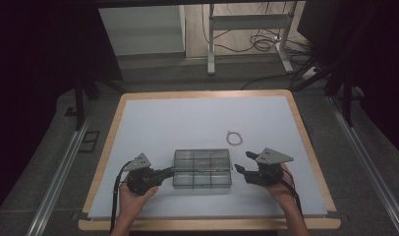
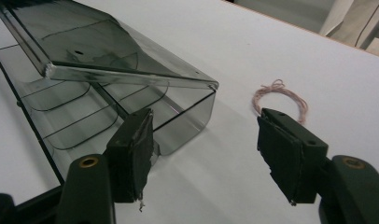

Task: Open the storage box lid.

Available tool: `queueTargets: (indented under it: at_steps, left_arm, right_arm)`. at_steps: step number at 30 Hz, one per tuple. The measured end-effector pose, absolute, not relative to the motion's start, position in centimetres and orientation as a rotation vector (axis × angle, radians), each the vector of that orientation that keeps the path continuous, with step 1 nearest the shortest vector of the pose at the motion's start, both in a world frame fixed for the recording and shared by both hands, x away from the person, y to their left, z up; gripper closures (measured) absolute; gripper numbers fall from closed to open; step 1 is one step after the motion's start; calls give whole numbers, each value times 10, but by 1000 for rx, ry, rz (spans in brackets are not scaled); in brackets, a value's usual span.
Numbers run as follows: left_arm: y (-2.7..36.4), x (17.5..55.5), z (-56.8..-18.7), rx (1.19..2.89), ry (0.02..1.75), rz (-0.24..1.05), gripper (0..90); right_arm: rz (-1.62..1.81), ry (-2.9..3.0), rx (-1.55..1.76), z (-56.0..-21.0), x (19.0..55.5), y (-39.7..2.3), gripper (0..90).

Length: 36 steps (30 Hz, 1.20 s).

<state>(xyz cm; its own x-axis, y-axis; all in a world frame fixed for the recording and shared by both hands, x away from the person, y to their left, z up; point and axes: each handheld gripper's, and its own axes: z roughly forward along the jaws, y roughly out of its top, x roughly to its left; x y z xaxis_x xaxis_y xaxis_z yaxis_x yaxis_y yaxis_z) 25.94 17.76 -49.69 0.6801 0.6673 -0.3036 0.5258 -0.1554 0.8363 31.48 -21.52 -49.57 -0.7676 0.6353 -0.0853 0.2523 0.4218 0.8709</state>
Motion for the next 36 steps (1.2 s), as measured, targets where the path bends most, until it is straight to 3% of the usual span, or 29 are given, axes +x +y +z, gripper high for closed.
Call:
queueTargets:
  at_steps: [36]
  left_arm:
    - [175,261,-496,1817,937,159,900]
  right_arm:
    - [1310,2299,481,-487,314,-173,501]
